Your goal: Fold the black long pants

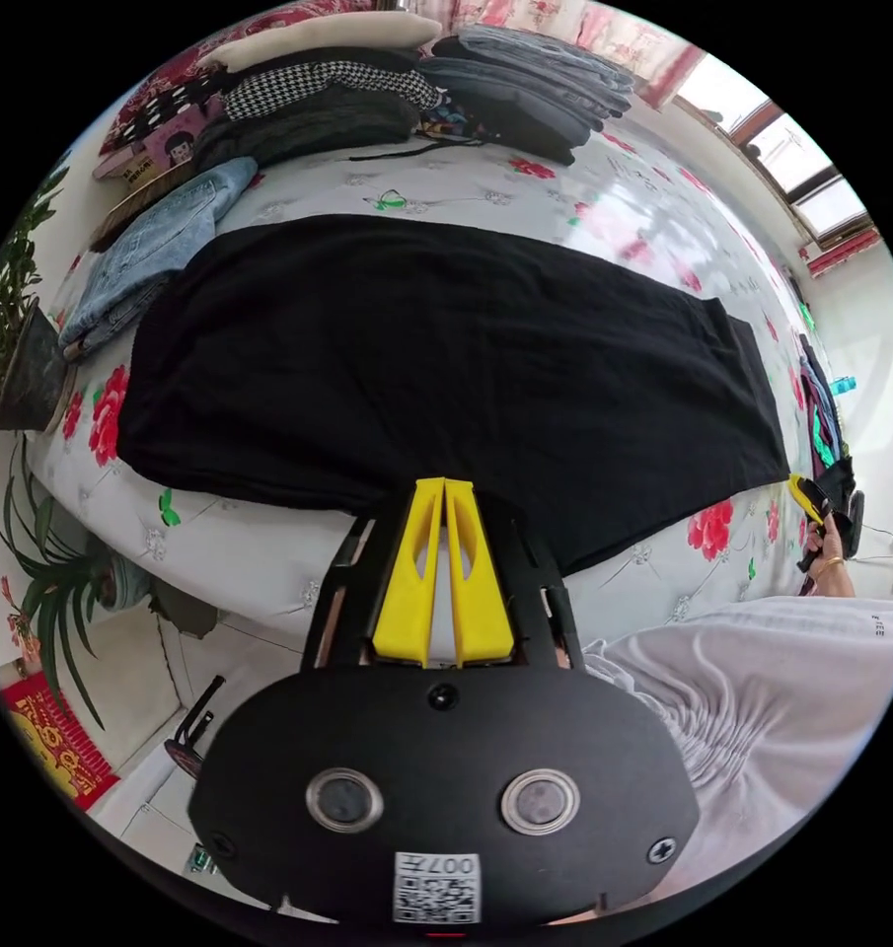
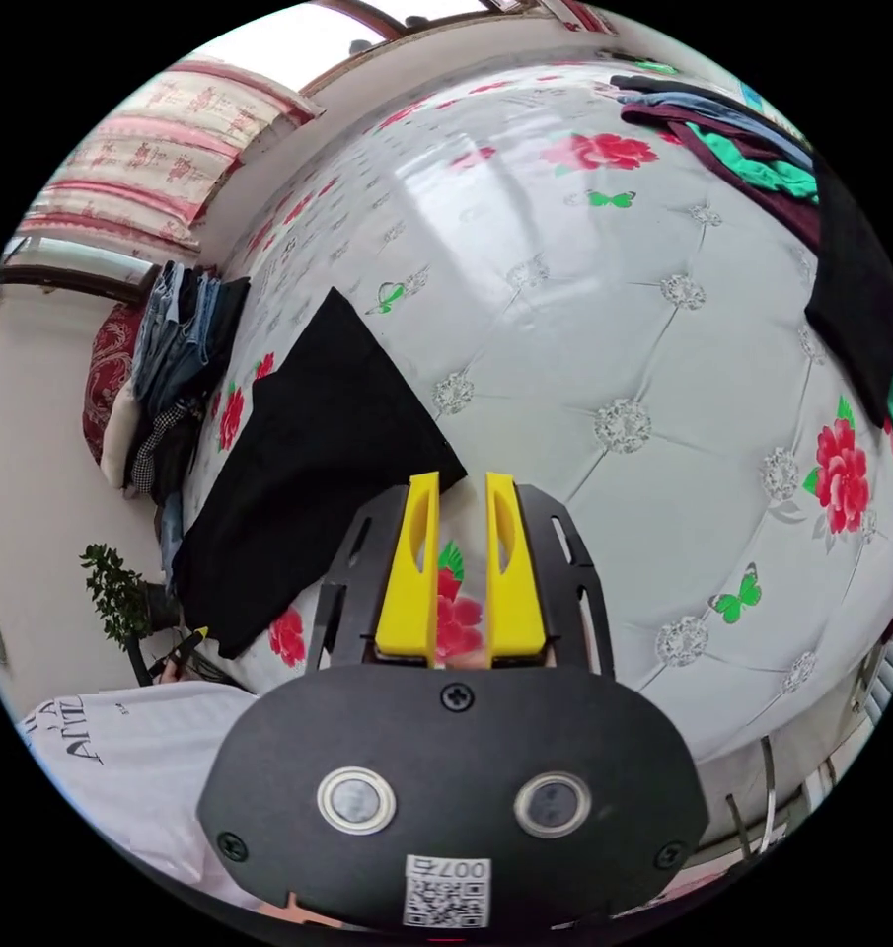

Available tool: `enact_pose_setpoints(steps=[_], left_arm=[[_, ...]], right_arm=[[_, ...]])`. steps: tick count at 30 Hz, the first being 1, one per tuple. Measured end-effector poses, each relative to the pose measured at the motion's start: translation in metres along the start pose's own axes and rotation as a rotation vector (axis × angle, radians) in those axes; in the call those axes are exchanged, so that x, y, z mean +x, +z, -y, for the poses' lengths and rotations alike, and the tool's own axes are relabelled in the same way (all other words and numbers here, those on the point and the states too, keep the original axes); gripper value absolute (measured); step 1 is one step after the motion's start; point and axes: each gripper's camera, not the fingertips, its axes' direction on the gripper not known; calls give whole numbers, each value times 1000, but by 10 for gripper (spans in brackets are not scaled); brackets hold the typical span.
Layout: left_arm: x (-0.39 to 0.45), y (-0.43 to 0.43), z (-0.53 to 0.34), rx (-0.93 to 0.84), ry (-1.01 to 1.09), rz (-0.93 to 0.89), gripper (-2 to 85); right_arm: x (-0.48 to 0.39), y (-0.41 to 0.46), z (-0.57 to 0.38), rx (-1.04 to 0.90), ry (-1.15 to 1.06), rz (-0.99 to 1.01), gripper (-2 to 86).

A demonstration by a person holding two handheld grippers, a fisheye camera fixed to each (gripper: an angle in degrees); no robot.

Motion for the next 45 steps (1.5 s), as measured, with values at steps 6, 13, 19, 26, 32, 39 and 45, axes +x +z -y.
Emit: enact_pose_setpoints(steps=[6, 13, 19, 26, 32, 39, 45], left_arm=[[-2, 19, 6, -55, -31, -1, -10], [-2, 1, -2, 10, 8, 3, -10], [-22, -41, 49, 190, 161, 134, -9], [-51, -15, 151, 94, 234, 184, -6], [-83, 6, 160, 30, 154, 219, -9], [-129, -13, 153, 103, -20, 224, -10], [-174, -58, 117, 175, -125, 107, -9]], right_arm=[[-37, 18, 5, -51, -108, -118, 9], [-57, -18, -2, 130, -128, -269, 15], [-158, -12, 47, 121, -385, -192, 39], [-304, 94, 139, -26, -605, -156, 61], [-338, 173, 156, -106, -675, -349, 55], [-298, 156, 195, -64, -477, -265, 34], [-232, 80, 159, 99, -258, -30, 56]])
